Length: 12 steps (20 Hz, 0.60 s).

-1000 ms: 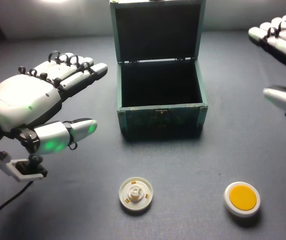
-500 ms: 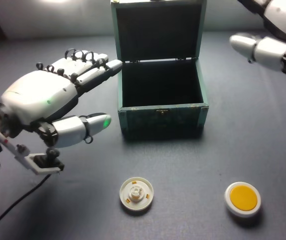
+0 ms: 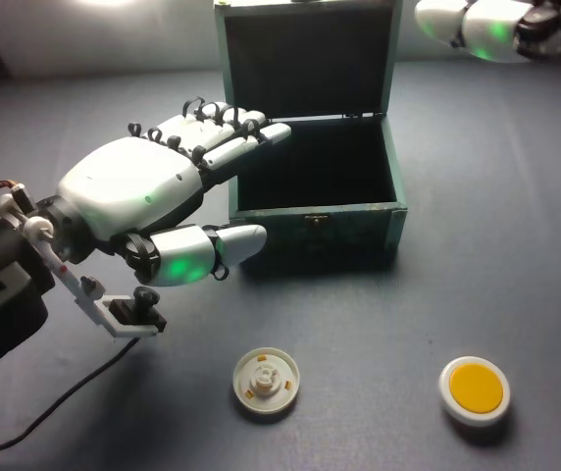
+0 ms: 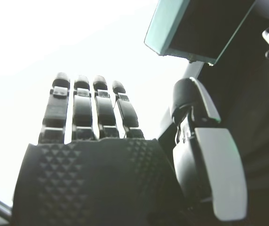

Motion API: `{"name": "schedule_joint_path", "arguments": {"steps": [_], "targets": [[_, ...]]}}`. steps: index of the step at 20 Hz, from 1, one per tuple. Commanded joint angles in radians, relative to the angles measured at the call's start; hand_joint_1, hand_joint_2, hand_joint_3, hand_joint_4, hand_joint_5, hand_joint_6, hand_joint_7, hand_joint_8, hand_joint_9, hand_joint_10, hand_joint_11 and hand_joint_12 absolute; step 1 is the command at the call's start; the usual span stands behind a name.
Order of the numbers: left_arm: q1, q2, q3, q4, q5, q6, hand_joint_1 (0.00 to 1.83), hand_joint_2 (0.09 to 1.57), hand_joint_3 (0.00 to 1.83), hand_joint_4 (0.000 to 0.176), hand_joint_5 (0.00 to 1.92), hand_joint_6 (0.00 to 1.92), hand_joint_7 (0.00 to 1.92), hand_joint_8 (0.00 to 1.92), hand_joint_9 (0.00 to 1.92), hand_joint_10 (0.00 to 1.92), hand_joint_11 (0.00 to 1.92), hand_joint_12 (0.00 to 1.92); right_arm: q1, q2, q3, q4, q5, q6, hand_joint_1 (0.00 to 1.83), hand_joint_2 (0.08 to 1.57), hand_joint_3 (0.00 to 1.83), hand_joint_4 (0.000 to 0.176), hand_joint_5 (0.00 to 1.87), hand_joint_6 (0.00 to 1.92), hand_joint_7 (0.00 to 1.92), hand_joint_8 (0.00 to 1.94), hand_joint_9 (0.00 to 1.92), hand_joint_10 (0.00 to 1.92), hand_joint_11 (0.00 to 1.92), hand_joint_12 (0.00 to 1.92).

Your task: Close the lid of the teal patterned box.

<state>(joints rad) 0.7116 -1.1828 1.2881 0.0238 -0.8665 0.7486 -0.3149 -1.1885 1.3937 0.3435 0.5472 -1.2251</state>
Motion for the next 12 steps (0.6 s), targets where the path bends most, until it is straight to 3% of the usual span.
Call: {"name": "schedule_joint_path", "arguments": {"steps": [1, 2, 3, 4, 5, 6, 8, 11, 12], "targets": [[-0.011, 0.001, 0.005, -0.008, -0.116, -0.007, 0.15, 1.39, 0.00, 0.071, 0.00, 0.00, 0.00, 0.00, 0.00, 0.00, 0.00, 0.00, 0.015, -0.003, 0.013, -0.011, 0.087, 0.005, 0.15, 1.32, 0.00, 0.011, 0.00, 0.00, 0.00, 0.00, 0.00, 0.00, 0.00, 0.63], [-0.012, -0.001, 0.006, -0.008, -0.116, -0.007, 0.15, 1.39, 0.00, 0.066, 0.00, 0.00, 0.00, 0.00, 0.00, 0.00, 0.00, 0.00, 0.022, -0.018, 0.026, -0.011, 0.069, 0.004, 0.14, 1.32, 0.00, 0.002, 0.00, 0.00, 0.00, 0.00, 0.00, 0.00, 0.00, 0.56], [-0.014, -0.004, 0.008, -0.007, -0.115, -0.007, 0.14, 1.40, 0.00, 0.060, 0.01, 0.00, 0.00, 0.00, 0.00, 0.00, 0.03, 0.01, 0.027, -0.033, 0.041, -0.013, 0.050, 0.004, 0.08, 1.33, 0.00, 0.000, 0.00, 0.00, 0.00, 0.00, 0.00, 0.00, 0.00, 0.20], [-0.016, -0.008, 0.011, -0.005, -0.115, -0.008, 0.14, 1.40, 0.00, 0.064, 0.01, 0.01, 0.00, 0.00, 0.00, 0.00, 0.03, 0.02, 0.030, -0.049, 0.056, -0.013, 0.034, 0.004, 0.06, 1.34, 0.00, 0.000, 0.00, 0.00, 0.00, 0.00, 0.00, 0.00, 0.00, 0.45], [-0.016, -0.010, 0.013, -0.002, -0.114, -0.010, 0.13, 1.40, 0.00, 0.068, 0.01, 0.00, 0.00, 0.00, 0.00, 0.00, 0.02, 0.01, 0.031, -0.063, 0.068, -0.012, 0.020, 0.004, 0.05, 1.33, 0.00, 0.000, 0.00, 0.00, 0.00, 0.00, 0.00, 0.00, 0.00, 0.32], [-0.017, -0.013, 0.015, 0.001, -0.114, -0.016, 0.15, 1.40, 0.00, 0.075, 0.03, 0.01, 0.00, 0.00, 0.00, 0.00, 0.00, 0.00, 0.032, -0.078, 0.081, -0.012, 0.001, 0.004, 0.03, 1.34, 0.00, 0.000, 0.00, 0.00, 0.00, 0.00, 0.00, 0.00, 0.00, 0.06], [-0.017, -0.015, 0.016, 0.002, -0.116, -0.019, 0.19, 1.41, 0.00, 0.059, 0.06, 0.02, 0.00, 0.00, 0.00, 0.00, 0.00, 0.00, 0.032, -0.093, 0.094, -0.011, -0.019, 0.004, 0.07, 1.32, 0.00, 0.000, 0.00, 0.00, 0.01, 0.00, 0.00, 0.00, 0.03, 0.02], [-0.017, -0.016, 0.016, 0.002, -0.121, -0.020, 0.17, 1.42, 0.00, 0.059, 0.07, 0.02, 0.00, 0.00, 0.00, 0.00, 0.00, 0.00, 0.032, -0.101, 0.102, -0.012, -0.039, 0.004, 0.11, 1.27, 0.00, 0.000, 0.00, 0.00, 0.03, 0.01, 0.05, 0.02, 0.00, 1.02], [-0.017, -0.016, 0.016, 0.002, -0.123, -0.021, 0.18, 1.42, 0.00, 0.041, 0.10, 0.03, 0.00, 0.00, 0.00, 0.00, 0.02, 0.01, 0.032, -0.101, 0.102, -0.013, -0.042, 0.004, 0.14, 1.29, 0.00, 0.000, 0.03, 0.01, 0.09, 0.02, 0.12, 0.04, 0.00, 1.20]]}}
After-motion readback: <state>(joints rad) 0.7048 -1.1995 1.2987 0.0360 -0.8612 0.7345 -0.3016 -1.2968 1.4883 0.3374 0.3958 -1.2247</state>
